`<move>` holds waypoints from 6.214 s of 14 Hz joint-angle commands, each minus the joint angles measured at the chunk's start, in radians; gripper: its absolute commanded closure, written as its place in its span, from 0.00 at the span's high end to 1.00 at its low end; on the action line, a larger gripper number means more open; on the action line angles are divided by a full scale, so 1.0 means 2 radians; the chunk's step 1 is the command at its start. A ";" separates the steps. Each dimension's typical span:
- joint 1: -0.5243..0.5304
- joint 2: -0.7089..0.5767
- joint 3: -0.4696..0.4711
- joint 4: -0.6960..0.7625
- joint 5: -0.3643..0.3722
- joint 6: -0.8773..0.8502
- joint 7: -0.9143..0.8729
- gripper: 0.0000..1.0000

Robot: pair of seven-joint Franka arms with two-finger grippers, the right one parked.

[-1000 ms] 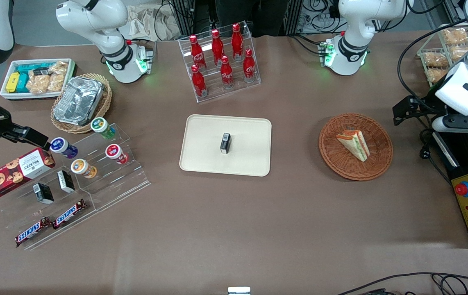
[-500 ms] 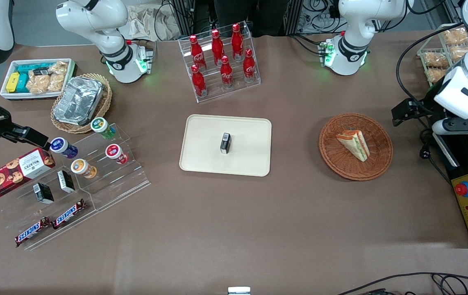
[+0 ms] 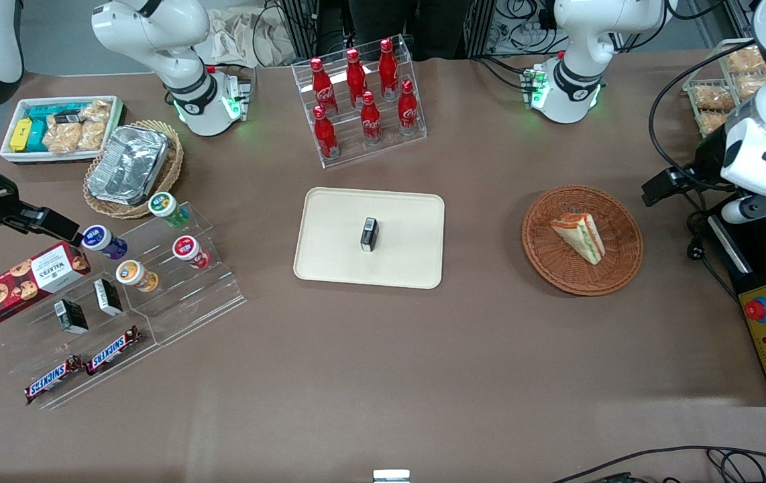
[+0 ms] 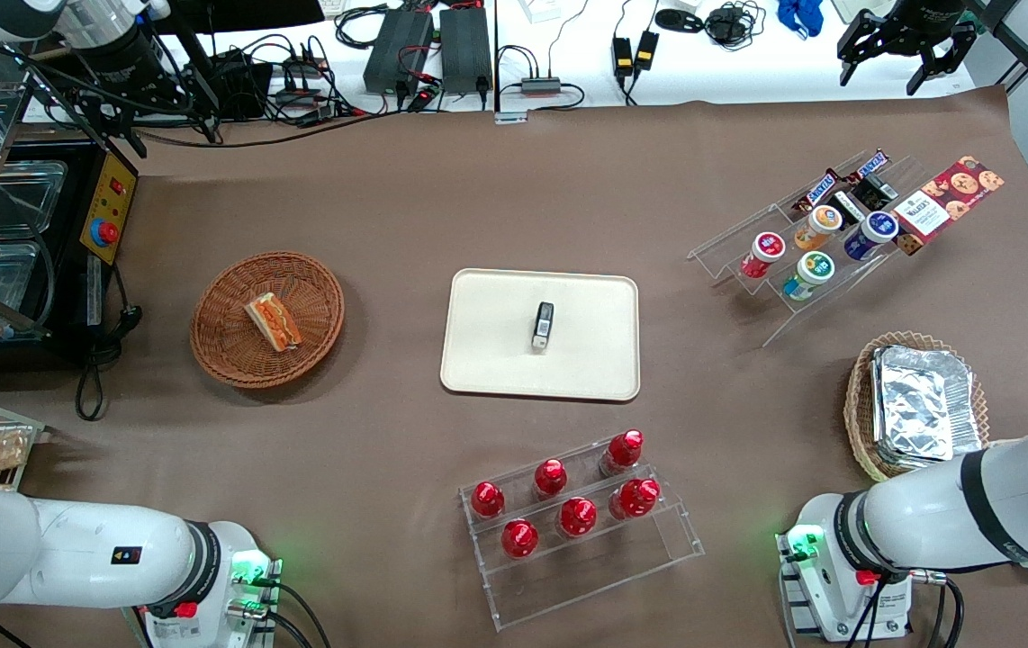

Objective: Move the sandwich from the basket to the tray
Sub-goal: 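Move the left gripper over the wicker basket toward the wrapped sandwich, then lower the open left gripper around the sandwich and close on it, then lift the sandwich out of the basket with the left gripper, then carry the sandwich over the white tray and lower it beside the black packet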

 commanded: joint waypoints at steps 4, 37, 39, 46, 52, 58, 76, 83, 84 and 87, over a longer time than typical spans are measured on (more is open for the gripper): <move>-0.004 -0.041 -0.004 -0.085 0.000 0.056 -0.088 1.00; -0.017 0.006 -0.008 -0.414 -0.002 0.463 -0.244 1.00; -0.018 0.017 -0.008 -0.415 -0.001 0.480 -0.253 1.00; -0.018 0.045 -0.008 -0.417 0.001 0.511 -0.254 0.99; -0.015 0.050 -0.008 -0.417 0.006 0.512 -0.251 0.00; -0.018 -0.004 -0.008 -0.394 0.009 0.445 -0.237 0.00; -0.018 -0.021 -0.120 -0.103 0.010 0.101 -0.023 0.00; -0.019 0.022 -0.226 -0.109 0.020 0.128 -0.051 0.00; -0.019 0.028 -0.238 -0.114 0.020 0.138 -0.055 0.00; -0.054 0.048 -0.252 -0.147 0.052 0.202 -0.112 0.00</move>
